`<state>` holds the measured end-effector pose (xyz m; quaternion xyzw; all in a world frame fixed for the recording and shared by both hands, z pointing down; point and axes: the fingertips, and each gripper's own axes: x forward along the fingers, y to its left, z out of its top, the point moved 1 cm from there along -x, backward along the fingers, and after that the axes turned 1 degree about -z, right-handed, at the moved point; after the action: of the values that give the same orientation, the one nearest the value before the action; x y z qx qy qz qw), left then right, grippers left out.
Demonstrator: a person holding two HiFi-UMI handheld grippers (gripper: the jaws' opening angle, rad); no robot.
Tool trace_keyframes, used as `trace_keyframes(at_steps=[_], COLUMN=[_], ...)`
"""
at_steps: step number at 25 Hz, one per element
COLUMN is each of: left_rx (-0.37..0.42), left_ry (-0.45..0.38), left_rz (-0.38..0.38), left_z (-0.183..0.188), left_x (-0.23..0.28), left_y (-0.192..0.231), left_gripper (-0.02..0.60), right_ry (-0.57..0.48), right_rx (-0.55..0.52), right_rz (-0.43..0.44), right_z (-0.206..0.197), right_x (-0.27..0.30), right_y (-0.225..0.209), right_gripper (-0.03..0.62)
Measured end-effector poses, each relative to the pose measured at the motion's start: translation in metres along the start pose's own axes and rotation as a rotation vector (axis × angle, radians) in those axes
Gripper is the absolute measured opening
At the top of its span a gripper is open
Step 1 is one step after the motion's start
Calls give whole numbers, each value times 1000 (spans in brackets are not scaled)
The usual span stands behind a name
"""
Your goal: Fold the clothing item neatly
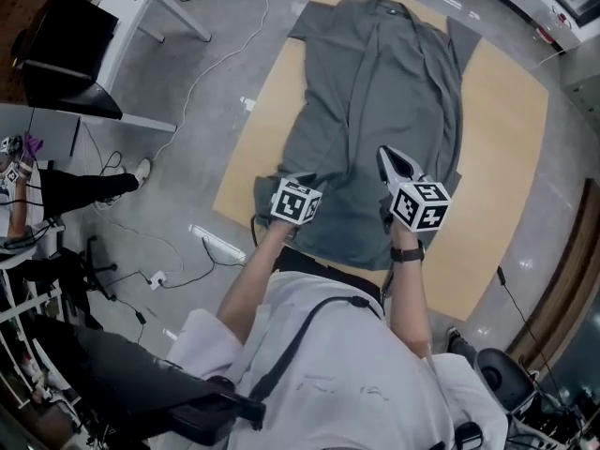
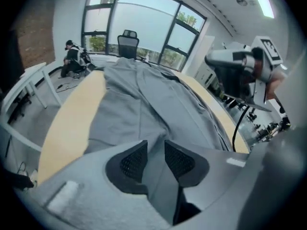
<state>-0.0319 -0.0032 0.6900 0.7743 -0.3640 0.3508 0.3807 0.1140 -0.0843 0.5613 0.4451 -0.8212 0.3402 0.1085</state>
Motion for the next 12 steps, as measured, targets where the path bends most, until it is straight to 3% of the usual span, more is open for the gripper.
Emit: trace_keyframes(at_steps=[4, 7, 12], left_rx=[-65, -101, -141], left_ry=[-33, -19, -7], left_rz=[172, 253, 194], left_z=[-51, -103, -151], left_x=[-72, -109, -110], left_y=[53, 82, 88], left_gripper=[120, 121, 159], right_ry=[63, 95, 170], right_rx=[-23, -50, -116], right_rz=[38, 63, 106], right_z=[-27, -46, -80], right_x=[13, 18, 17], right_y=[24, 50, 97], right_gripper=[-2, -2, -2])
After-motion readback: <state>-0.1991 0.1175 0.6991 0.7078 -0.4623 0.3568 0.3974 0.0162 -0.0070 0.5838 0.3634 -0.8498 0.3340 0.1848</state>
